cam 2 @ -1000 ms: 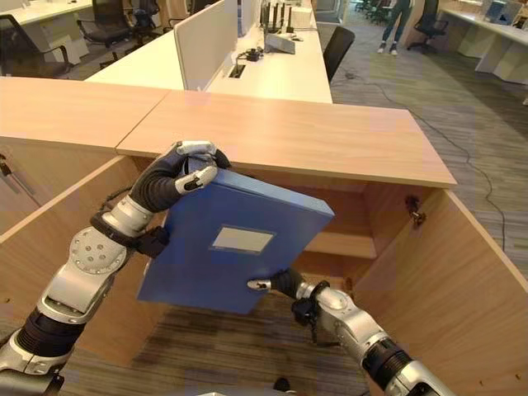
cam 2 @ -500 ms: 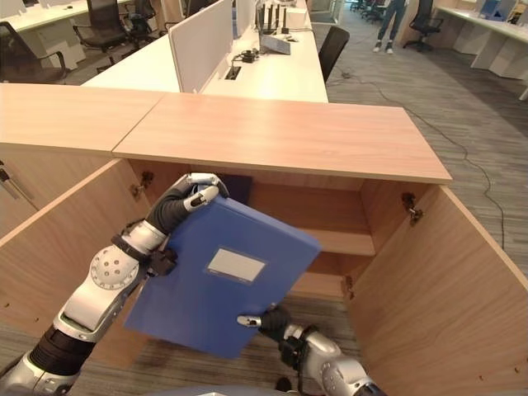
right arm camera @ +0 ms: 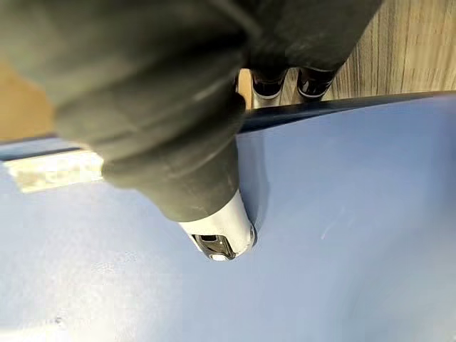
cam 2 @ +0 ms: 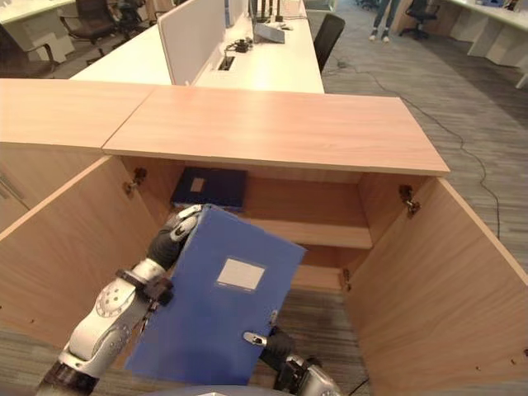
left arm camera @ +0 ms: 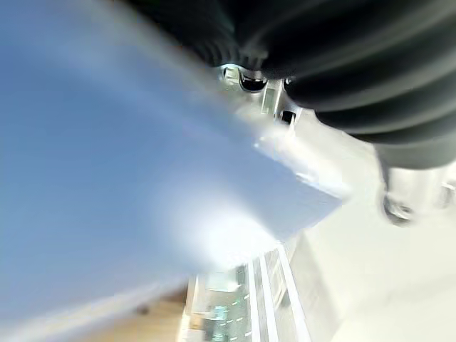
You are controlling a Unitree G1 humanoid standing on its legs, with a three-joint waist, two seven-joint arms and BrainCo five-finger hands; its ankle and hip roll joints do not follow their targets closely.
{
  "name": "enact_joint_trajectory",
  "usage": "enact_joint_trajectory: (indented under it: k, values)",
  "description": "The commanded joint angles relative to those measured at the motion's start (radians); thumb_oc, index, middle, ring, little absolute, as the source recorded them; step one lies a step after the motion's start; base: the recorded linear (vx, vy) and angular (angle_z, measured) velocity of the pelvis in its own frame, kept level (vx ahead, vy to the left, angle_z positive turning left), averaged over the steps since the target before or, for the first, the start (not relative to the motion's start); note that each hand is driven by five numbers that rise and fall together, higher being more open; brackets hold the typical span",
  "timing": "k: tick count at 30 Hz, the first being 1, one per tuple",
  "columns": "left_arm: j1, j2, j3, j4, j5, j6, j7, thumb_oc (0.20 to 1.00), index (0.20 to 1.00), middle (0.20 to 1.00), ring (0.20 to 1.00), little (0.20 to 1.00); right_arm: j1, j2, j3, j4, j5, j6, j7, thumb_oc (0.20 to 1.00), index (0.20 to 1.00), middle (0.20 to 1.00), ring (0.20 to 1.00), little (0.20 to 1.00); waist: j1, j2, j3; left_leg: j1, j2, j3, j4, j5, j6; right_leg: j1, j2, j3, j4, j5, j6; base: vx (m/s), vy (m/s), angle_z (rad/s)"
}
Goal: Put the empty folder in the office cabinet
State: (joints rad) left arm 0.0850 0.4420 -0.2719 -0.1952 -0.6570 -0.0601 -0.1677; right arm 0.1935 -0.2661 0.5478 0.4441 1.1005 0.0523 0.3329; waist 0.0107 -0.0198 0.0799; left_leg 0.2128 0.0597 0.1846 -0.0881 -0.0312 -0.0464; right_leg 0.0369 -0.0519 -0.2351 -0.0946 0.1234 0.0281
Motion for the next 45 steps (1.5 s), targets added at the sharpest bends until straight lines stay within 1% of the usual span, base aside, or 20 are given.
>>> enact_joint_trajectory:
  k: [1,2,4,11,19,22,26,28,29,30,32,33,35,36,37,38,39,42,43,45]
  values:
    - [0.007,-0.024,-0.008,-0.006,-0.121,-0.039,-0.051,1.0,1.0,1.0,1.0,1.0,-0.07,0.1,-0.099,-0.022,0.133,-0.03,0.014,0.2,0.2,0.2,0.2,0.2,-0.009,-0.031,-0.014,-0.039,-0.006,-0.056,0.001,-0.016,-0.021,0.103,-0.053,-0.036,0.007,-0.09,0.089,0.0,0.0,0.0]
    - [0.034,-0.048,0.006,0.031,-0.181,-0.032,-0.051,1.0,1.0,1.0,1.0,1.0,-0.06,0.098,-0.112,-0.021,0.131,-0.03,0.02,0.2,0.2,0.2,0.2,0.2,-0.009,-0.03,-0.014,-0.04,-0.007,-0.057,0.001,-0.014,-0.021,0.105,-0.052,-0.036,0.007,-0.092,0.088,0.0,0.0,0.0]
    - [0.053,-0.071,0.016,0.061,-0.231,-0.025,-0.053,1.0,1.0,1.0,1.0,1.0,-0.051,0.101,-0.124,-0.019,0.134,-0.03,0.024,0.2,0.2,0.2,0.2,0.2,-0.01,-0.028,-0.012,-0.041,-0.007,-0.06,0.001,-0.013,-0.02,0.105,-0.051,-0.037,0.007,-0.092,0.088,0.0,0.0,0.0]
    - [0.136,-0.126,0.077,0.125,-0.303,-0.026,-0.03,1.0,1.0,1.0,1.0,1.0,-0.012,0.099,-0.166,-0.033,0.138,-0.032,0.031,0.2,0.2,0.2,0.2,0.2,-0.01,-0.024,-0.006,-0.047,-0.006,-0.069,0.001,-0.007,-0.021,0.103,-0.047,-0.041,0.007,-0.096,0.084,0.0,0.0,0.0]
    - [0.185,-0.122,0.083,0.178,-0.263,-0.002,0.002,1.0,1.0,1.0,1.0,1.0,0.002,0.096,-0.211,-0.037,0.15,-0.031,0.004,0.2,0.2,0.2,0.2,0.2,-0.011,-0.019,0.006,-0.058,0.003,-0.085,0.001,0.002,-0.028,0.1,-0.034,-0.049,0.007,-0.102,0.075,0.0,-0.03,0.03]
    - [0.202,-0.103,0.076,0.17,-0.24,0.012,0.0,1.0,1.0,1.0,1.0,1.0,0.007,0.096,-0.223,-0.034,0.153,-0.029,-0.017,0.2,0.2,0.2,0.2,0.2,-0.017,-0.019,0.012,-0.064,0.017,-0.092,0.001,0.008,-0.037,0.092,-0.022,-0.051,0.007,-0.101,0.067,0.0,-0.09,0.13]
    - [0.216,-0.092,0.075,0.175,-0.235,0.019,0.011,1.0,1.0,1.0,1.0,1.0,0.009,0.097,-0.245,-0.044,0.158,-0.036,-0.033,0.2,0.2,0.2,0.2,0.2,-0.023,-0.018,0.018,-0.063,0.044,-0.086,0.001,0.021,-0.045,0.078,0.0,-0.032,0.018,-0.108,0.051,-0.01,-0.108,0.03]
    - [0.215,-0.085,0.066,0.19,-0.252,0.022,0.033,1.0,1.0,1.0,1.0,1.0,-0.01,0.099,-0.271,-0.053,0.184,-0.06,-0.06,0.2,0.2,0.2,0.2,0.2,-0.015,-0.033,0.059,-0.168,0.074,-0.069,0.205,0.003,-0.05,0.052,0.01,-0.006,0.076,-0.144,0.016,-0.11,-0.171,-0.03]
    - [0.214,-0.085,0.066,0.19,-0.252,0.022,0.033,1.0,1.0,1.0,1.0,1.0,-0.01,0.099,-0.271,-0.053,0.184,-0.06,-0.06,0.2,0.2,0.2,0.2,0.2,-0.016,-0.034,0.056,-0.173,0.072,-0.07,0.206,0.005,-0.049,0.047,0.009,-0.007,0.076,-0.143,0.016,-0.09,-0.15,-0.05]
    - [0.222,-0.083,0.059,0.189,-0.253,0.024,0.051,1.0,1.0,1.0,1.0,1.0,-0.021,0.099,-0.285,-0.056,0.205,-0.074,-0.084,0.2,0.2,0.2,0.2,0.2,-0.003,-0.031,0.084,-0.256,0.083,-0.081,0.361,0.047,-0.037,0.048,0.016,-0.005,0.094,-0.16,-0.011,-0.04,-0.119,-0.13]
    - [0.224,-0.091,0.056,0.207,-0.261,0.025,0.058,1.0,1.0,1.0,1.0,1.0,-0.035,0.094,-0.287,-0.065,0.214,-0.081,-0.097,0.2,0.2,0.2,0.2,0.2,0.007,-0.03,0.092,-0.331,0.078,-0.085,0.463,0.107,-0.017,0.046,0.016,-0.009,0.113,-0.177,-0.025,0.0,-0.083,-0.2]
    - [0.227,-0.093,0.061,0.21,-0.265,0.022,0.065,1.0,1.0,1.0,1.0,1.0,-0.038,0.091,-0.288,-0.072,0.213,-0.086,-0.103,0.2,0.2,0.2,0.2,0.2,0.011,-0.029,0.091,-0.366,0.07,-0.083,0.47,0.116,-0.011,0.041,0.012,-0.008,0.123,-0.188,-0.027,0.05,0.017,-0.37]
    - [0.239,-0.095,0.071,0.207,-0.262,0.018,0.078,1.0,1.0,1.0,1.0,1.0,-0.043,0.086,-0.295,-0.085,0.206,-0.088,-0.107,0.2,0.2,0.2,0.2,0.2,0.02,-0.027,0.085,-0.409,0.044,-0.083,0.421,0.105,-0.007,0.044,0.001,0.006,0.13,-0.203,-0.02,0.1,0.072,-0.42]
    - [0.248,-0.097,0.077,0.204,-0.265,0.018,0.082,1.0,1.0,1.0,1.0,1.0,-0.045,0.083,-0.302,-0.087,0.204,-0.089,-0.108,0.2,0.2,0.2,0.2,0.2,0.026,-0.024,0.08,-0.422,0.033,-0.083,0.368,0.099,-0.009,0.05,-0.007,0.015,0.13,-0.213,-0.013,0.1,0.071,-0.27]
    - [0.248,-0.097,0.077,0.204,-0.265,0.018,0.082,1.0,1.0,1.0,1.0,1.0,-0.044,0.083,-0.302,-0.087,0.204,-0.089,-0.108,0.2,0.2,0.2,0.2,0.2,0.027,-0.024,0.081,-0.42,0.033,-0.082,0.367,0.1,-0.008,0.05,-0.007,0.016,0.131,-0.213,-0.012,0.18,0.133,-0.53]
    - [0.257,-0.101,0.081,0.21,-0.264,0.023,0.08,1.0,1.0,1.0,1.0,1.0,-0.043,0.079,-0.312,-0.085,0.199,-0.094,-0.111,0.2,0.2,0.2,0.2,0.2,0.037,-0.005,0.074,-0.426,0.017,-0.093,0.258,0.148,-0.024,0.068,-0.005,0.028,0.123,-0.222,-0.002,0.2,0.129,-0.64]
    - [0.257,-0.108,0.083,0.219,-0.266,0.024,0.084,1.0,1.0,1.0,1.0,1.0,-0.046,0.076,-0.322,-0.076,0.193,-0.095,-0.115,0.2,0.2,0.2,0.2,0.2,0.044,0.01,0.072,-0.447,0.009,-0.102,0.195,0.192,-0.034,0.084,-0.001,0.033,0.116,-0.229,0.001,0.25,0.155,-0.42]
    - [0.248,-0.122,0.091,0.227,-0.267,0.022,0.097,1.0,1.0,1.0,1.0,1.0,-0.052,0.077,-0.349,-0.051,0.191,-0.105,-0.131,0.2,0.2,0.2,0.2,0.2,0.056,0.029,0.073,-0.495,-0.005,-0.112,0.077,0.24,-0.048,0.121,0.006,0.049,0.096,-0.238,0.006,0.18,0.099,0.0]
    - [0.253,-0.125,0.097,0.223,-0.27,0.023,0.096,1.0,1.0,1.0,1.0,1.0,-0.049,0.081,-0.357,-0.041,0.194,-0.099,-0.131,0.2,0.2,0.2,0.2,0.2,0.058,0.037,0.066,-0.472,-0.003,-0.111,0.025,0.252,-0.048,0.132,0.011,0.057,0.087,-0.239,0.011,0.21,0.11,-0.08]
    - [0.255,-0.128,0.098,0.231,-0.266,0.025,0.099,1.0,1.0,1.0,1.0,1.0,-0.042,0.095,-0.368,-0.035,0.194,-0.099,-0.133,0.2,0.2,0.2,0.2,0.2,0.053,0.045,0.037,-0.448,0.001,-0.106,0.001,0.264,-0.048,0.159,0.017,0.062,0.058,-0.241,0.019,0.24,0.136,-0.13]
